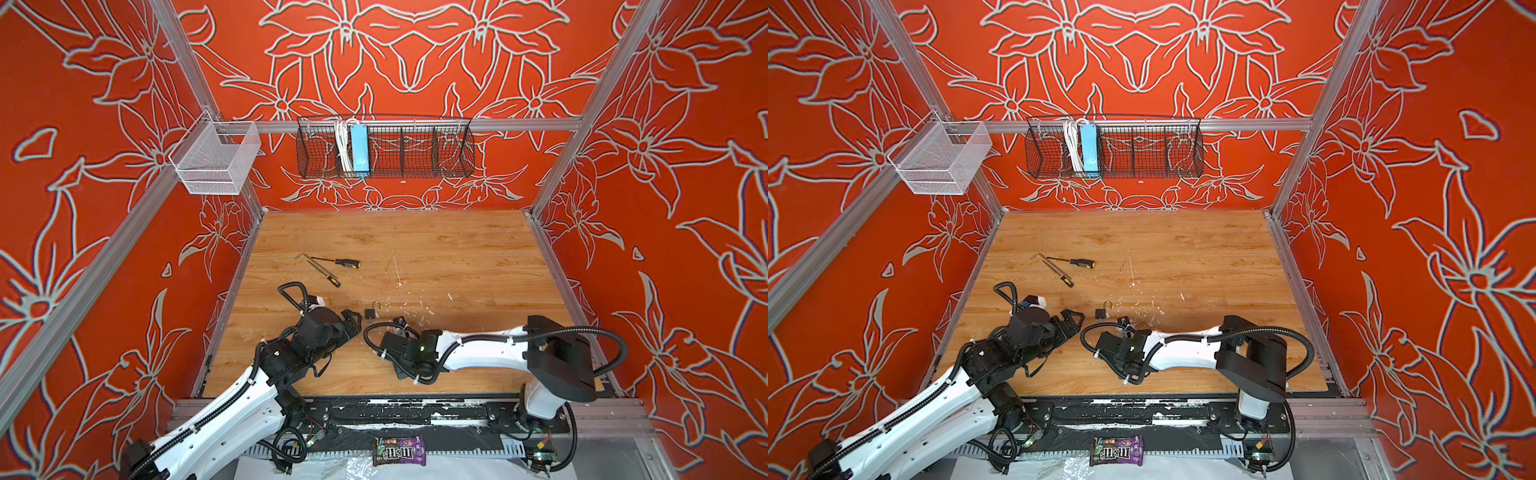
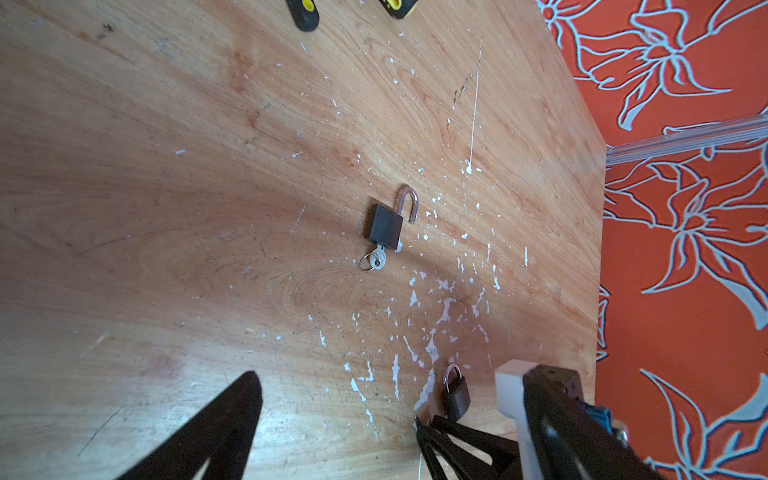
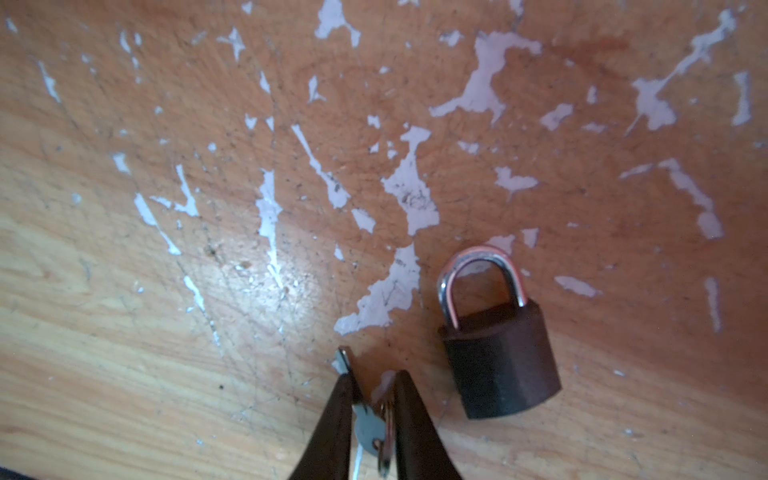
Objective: Unlock with the key
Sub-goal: 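Close the right gripper on the silver key's shaft, then lift the key with the right gripper toward the left gripper while the left rises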
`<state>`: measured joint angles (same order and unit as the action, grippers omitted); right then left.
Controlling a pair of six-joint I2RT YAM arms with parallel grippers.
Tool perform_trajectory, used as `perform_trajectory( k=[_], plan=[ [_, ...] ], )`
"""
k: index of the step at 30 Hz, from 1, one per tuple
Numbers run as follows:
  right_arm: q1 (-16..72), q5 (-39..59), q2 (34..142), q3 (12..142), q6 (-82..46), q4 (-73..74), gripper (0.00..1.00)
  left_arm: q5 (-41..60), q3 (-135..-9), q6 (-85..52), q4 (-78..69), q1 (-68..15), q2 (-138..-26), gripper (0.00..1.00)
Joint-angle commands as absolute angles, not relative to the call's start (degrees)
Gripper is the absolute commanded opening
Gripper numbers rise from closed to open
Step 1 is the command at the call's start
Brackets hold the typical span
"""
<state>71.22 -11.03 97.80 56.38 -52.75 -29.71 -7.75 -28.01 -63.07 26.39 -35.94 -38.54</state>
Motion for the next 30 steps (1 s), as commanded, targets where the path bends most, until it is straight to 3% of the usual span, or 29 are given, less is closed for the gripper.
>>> perform_trajectory(
  k=[1,14,24,30],
  plan=[
    [70.84,-11.17,95.80,55.46,-53.83,-29.91,0.21,-7.83,-27.51,-63.55,25.75,-35.60,-38.93,0.98],
    [70.47,-9.89,95.83,54.23,-54.18,-30.21,0.15,-6.64,-27.69,-63.62,25.07,-35.51,-39.20,0.98],
    [69.76,-8.53,94.43,52.50,-54.70,-25.60,0.00,-3.80,-28.01,-64.99,22.58,-35.51,-39.94,0.98],
    [68.49,-7.95,90.22,50.45,-54.23,-19.96,0.00,-2.11,-28.84,-66.36,20.73,-35.51,-39.57,0.98]
  ],
)
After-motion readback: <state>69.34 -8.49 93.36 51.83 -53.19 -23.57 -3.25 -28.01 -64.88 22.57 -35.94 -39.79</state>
